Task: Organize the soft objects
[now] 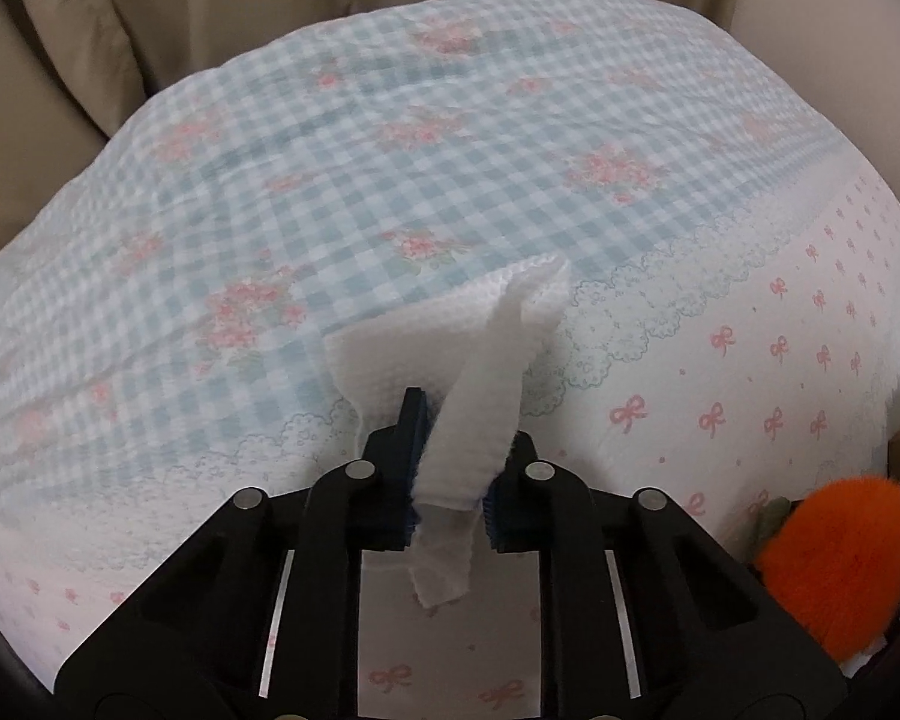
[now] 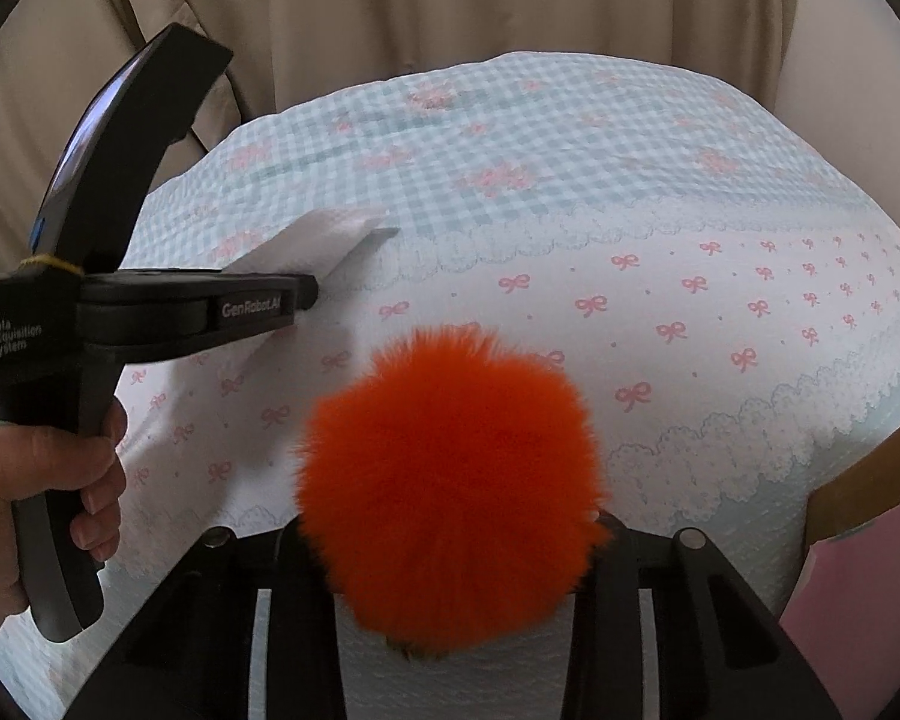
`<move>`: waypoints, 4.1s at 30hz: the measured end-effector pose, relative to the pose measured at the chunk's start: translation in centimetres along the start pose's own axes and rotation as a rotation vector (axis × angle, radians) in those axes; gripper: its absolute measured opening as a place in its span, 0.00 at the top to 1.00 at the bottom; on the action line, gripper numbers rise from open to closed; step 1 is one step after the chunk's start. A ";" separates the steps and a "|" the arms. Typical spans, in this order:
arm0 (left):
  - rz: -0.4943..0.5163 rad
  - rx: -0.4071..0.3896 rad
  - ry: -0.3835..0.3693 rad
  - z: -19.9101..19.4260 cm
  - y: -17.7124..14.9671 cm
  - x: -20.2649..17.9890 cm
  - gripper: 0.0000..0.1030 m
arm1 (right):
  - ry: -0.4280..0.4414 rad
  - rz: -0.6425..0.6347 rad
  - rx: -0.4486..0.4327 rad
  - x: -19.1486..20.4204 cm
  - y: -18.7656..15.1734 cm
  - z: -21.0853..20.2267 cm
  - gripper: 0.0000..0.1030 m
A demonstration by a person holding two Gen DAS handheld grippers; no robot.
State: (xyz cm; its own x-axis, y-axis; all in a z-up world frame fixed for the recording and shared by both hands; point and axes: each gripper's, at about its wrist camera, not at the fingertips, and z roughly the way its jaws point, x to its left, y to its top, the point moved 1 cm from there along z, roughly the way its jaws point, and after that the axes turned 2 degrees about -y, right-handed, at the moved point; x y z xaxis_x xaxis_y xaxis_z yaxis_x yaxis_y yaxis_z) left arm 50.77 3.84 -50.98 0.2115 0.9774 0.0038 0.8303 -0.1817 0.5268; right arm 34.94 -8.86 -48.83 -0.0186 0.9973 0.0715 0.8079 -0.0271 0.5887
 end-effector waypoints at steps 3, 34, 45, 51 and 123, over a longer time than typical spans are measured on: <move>-0.003 -0.005 -0.010 -0.7 -0.2 -0.2 0.91 | -0.005 0.001 -0.004 0.1 0.0 -0.3 0.68; -0.017 -0.157 -0.071 -31.0 3.4 -12.2 0.92 | -0.032 0.110 -0.116 -8.8 5.2 -27.4 0.68; 0.003 -0.083 -0.174 -33.6 1.9 -26.5 0.92 | -0.114 0.158 -0.029 -20.9 3.1 -33.5 0.68; 0.017 -0.005 -0.197 -30.8 0.9 -33.2 0.92 | -0.136 0.162 0.050 -26.7 2.2 -33.1 0.68; -0.016 -0.334 -0.138 -56.6 -3.4 -22.7 0.00 | -0.148 0.170 -0.188 -18.0 5.2 -54.9 0.04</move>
State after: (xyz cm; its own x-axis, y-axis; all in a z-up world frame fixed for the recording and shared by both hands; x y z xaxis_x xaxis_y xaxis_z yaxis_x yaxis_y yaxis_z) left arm 13.95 -11.55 -4.80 0.2863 0.9519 -0.1095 0.6247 -0.0988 0.7746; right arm 7.15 -30.71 -2.84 0.2046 0.9762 0.0720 0.6682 -0.1930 0.7185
